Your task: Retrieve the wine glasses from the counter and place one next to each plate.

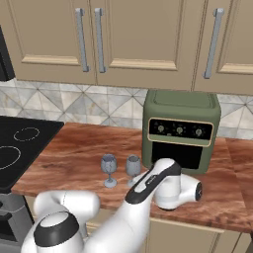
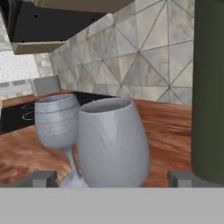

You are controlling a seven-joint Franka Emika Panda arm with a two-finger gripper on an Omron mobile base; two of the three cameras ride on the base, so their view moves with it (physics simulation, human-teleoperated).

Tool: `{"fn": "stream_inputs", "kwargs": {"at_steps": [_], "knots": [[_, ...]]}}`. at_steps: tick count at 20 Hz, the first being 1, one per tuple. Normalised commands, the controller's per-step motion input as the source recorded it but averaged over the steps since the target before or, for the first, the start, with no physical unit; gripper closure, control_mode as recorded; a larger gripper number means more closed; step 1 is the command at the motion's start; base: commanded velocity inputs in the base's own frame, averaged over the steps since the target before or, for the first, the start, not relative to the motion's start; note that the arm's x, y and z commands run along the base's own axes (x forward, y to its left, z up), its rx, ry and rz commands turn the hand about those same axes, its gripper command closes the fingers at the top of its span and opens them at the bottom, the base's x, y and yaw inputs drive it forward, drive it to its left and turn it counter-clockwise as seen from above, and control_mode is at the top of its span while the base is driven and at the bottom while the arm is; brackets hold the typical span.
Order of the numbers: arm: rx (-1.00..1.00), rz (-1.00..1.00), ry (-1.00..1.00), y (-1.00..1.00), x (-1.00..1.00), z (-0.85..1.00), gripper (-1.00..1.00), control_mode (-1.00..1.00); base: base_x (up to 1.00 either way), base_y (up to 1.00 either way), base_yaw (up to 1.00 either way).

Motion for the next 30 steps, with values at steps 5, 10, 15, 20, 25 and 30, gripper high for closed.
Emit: {"fn": "stream_inputs", "kwargs": {"at_steps": [5, 10, 15, 20, 25, 30], "knots": [[0.0, 0.32, 0.05, -0.03, -0.03, 0.0, -1.0, -1.0, 0.0, 0.0, 0.0], [0.0, 0.08, 0.04, -0.19, -0.07, 0.0, -1.0, -1.0, 0.0, 0.0, 0.0], [0.0, 0.04, 0.05, -0.03, -0.12, -0.05, -1.0, -1.0, 0.0, 0.0, 0.0], [-0.04, 0.0, 0.02, 0.08, -0.07, -0.19, -1.0, -1.0, 0.0, 0.0, 0.0], [-0.06, 0.0, 0.0, 0.21, -0.01, -0.16, -1.0, -1.0, 0.0, 0.0, 0.0], [0.02, -0.1, 0.0, 0.22, 0.0, -0.21, -1.0, -1.0, 0.0, 0.0, 0.0]]}}
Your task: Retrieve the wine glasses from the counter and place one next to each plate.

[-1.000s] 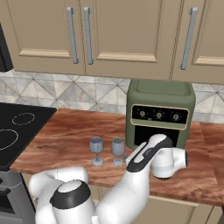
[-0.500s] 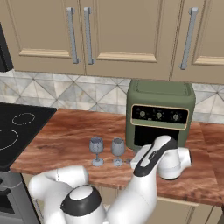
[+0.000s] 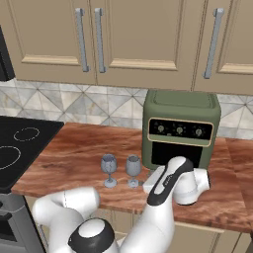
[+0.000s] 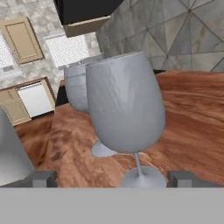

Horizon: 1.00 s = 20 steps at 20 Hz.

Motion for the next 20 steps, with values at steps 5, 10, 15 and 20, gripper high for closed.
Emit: {"fn": "stream_inputs", "kwargs": {"at_steps": [5, 10, 15, 20], "knots": [[0.1, -0.1, 0.05, 0.14, 0.0, -0.18, -1.0, -1.0, 0.0, 0.0, 0.0], [0.02, -0.05, 0.12, 0.12, 0.0, -0.13, -1.0, -1.0, 0.0, 0.0, 0.0], [0.0, 0.0, 0.12, 0.11, 0.0, -0.1, -1.0, -1.0, 0.0, 0.0, 0.0], [0.0, -0.01, 0.01, 0.15, 0.0, 0.0, -1.0, -1.0, 0.0, 0.0, 0.0]]}}
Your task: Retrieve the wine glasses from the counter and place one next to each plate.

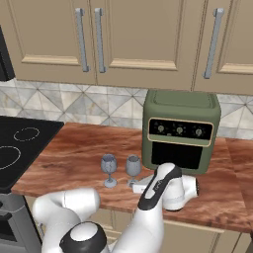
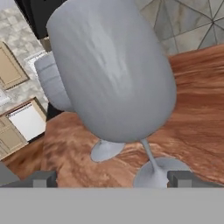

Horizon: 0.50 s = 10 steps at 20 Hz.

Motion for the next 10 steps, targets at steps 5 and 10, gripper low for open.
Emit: {"fn": "stream_inputs", "kwargs": {"at_steps": [5, 10], "knots": [[0.0, -0.01, -0.03, 0.11, 0.01, 0.0, -1.0, -1.0, 0.0, 0.0, 0.0], [-0.03, -0.07, 0.0, 0.02, 0.01, -0.07, -1.0, -1.0, 0.0, 0.0, 0.0]]}}
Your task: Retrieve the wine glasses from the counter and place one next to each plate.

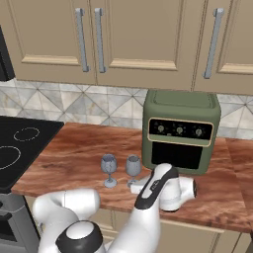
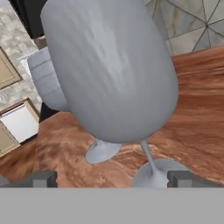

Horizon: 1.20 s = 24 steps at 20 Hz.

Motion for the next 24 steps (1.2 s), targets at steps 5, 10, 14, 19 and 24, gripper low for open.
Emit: {"fn": "stream_inputs", "kwargs": {"at_steps": [5, 10, 14, 19, 24], "knots": [[-0.07, -0.15, 0.01, -0.04, 0.01, -0.06, -1.0, -1.0, 0.0, 0.0, 0.0], [-0.01, -0.06, 0.0, 0.0, 0.12, -0.02, -1.0, -1.0, 0.0, 0.0, 0.0], [-0.01, 0.0, 0.0, 0.03, 0.27, 0.0, -1.0, -1.0, 0.0, 0.0, 0.0], [0.0, 0.0, 0.0, -0.04, 0.09, -0.08, -1.0, -1.0, 0.0, 0.0, 0.0], [-0.01, 0.0, 0.06, -0.01, 0.07, -0.25, -1.0, -1.0, 0.0, 0.0, 0.0]]}}
